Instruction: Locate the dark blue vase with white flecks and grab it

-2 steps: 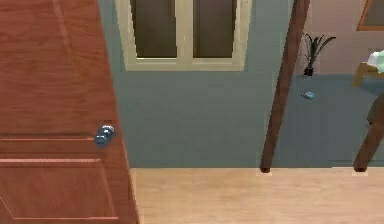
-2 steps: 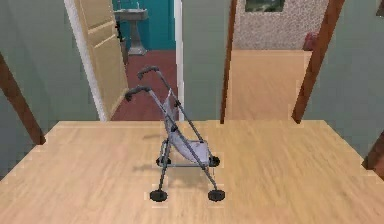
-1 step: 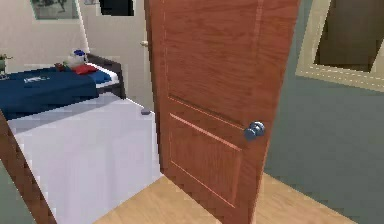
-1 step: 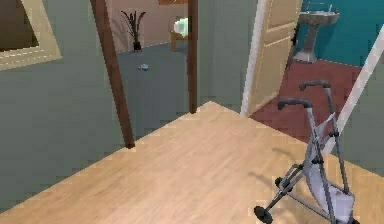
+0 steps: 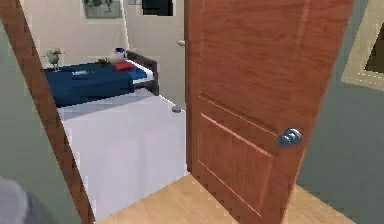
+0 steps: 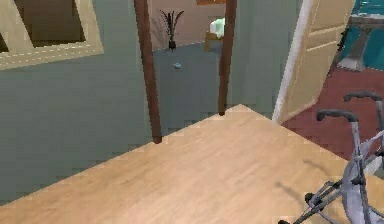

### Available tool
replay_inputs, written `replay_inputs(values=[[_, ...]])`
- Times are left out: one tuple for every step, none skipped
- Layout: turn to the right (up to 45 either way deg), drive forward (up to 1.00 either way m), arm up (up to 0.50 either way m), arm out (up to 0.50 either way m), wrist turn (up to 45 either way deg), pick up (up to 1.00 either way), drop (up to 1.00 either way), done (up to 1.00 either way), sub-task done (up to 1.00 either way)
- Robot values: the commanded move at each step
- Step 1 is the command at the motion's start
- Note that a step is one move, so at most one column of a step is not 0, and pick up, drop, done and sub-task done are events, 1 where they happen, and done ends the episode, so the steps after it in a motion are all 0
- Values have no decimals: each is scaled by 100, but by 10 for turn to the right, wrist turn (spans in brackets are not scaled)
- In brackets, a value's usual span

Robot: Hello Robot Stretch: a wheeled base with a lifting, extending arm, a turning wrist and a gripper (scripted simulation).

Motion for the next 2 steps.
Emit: replay_inputs(values=[[0, 55, 0, 0, 0, 0, 0, 0, 0], [-90, 0, 0, 0, 0, 0, 0, 0, 0]])
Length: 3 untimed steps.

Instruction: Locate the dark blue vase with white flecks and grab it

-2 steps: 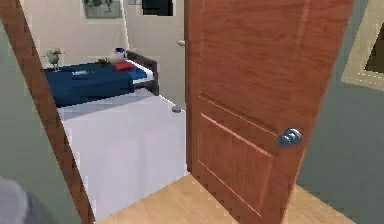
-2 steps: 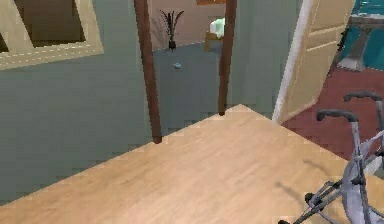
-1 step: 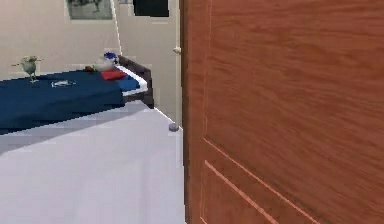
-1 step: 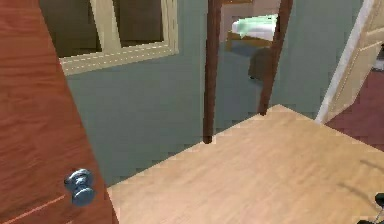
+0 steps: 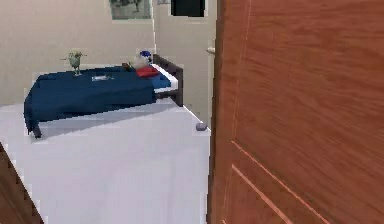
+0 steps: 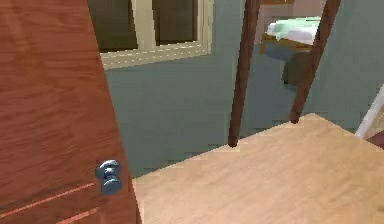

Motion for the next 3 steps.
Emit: replay_inputs(values=[[0, 65, 0, 0, 0, 0, 0, 0, 0], [-450, 0, 0, 0, 0, 0, 0, 0, 0], [-120, 0, 0, 0, 0, 0, 0, 0, 0]])
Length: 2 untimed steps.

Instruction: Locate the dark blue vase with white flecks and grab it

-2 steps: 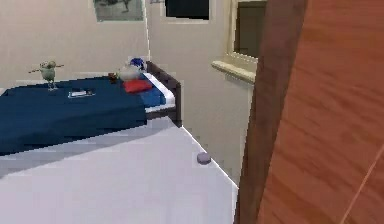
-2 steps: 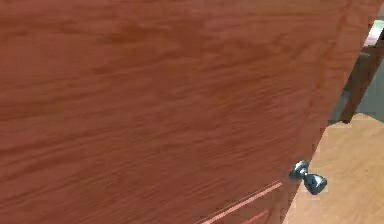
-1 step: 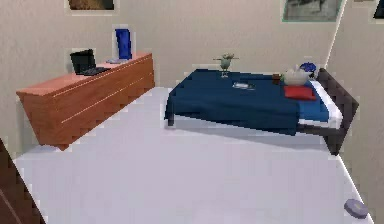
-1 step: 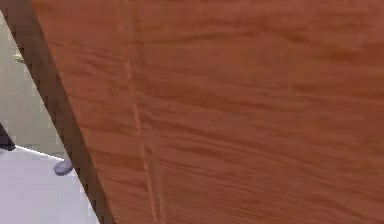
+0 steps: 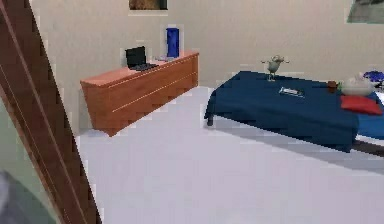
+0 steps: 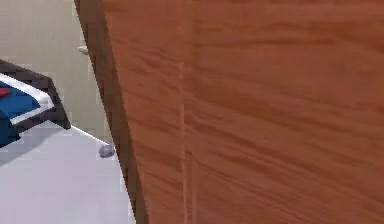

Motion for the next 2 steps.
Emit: replay_inputs(values=[[0, 75, 0, 0, 0, 0, 0, 0, 0], [-30, 0, 0, 0, 0, 0, 0, 0, 0]])
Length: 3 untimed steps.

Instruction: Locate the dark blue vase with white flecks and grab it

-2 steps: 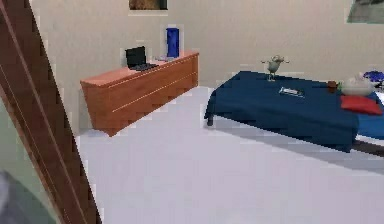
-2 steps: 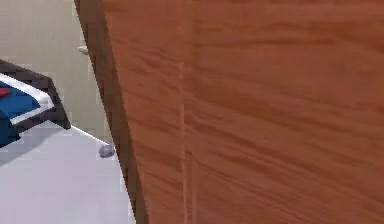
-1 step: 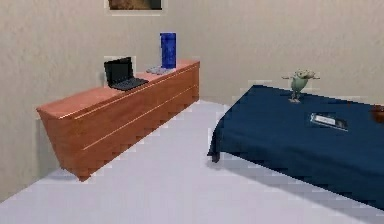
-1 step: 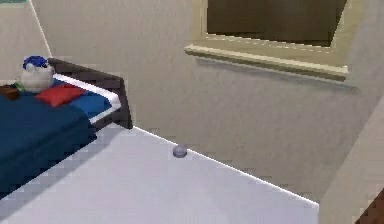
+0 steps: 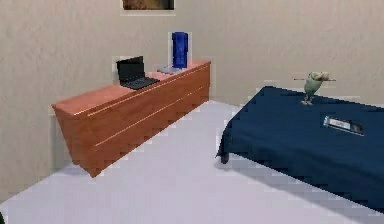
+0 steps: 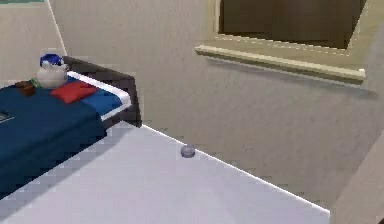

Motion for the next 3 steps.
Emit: replay_inputs(values=[[0, 100, 0, 0, 0, 0, 0, 0, 0], [-30, 0, 0, 0, 0, 0, 0, 0, 0], [0, 60, 0, 0, 0, 0, 0, 0, 0]])
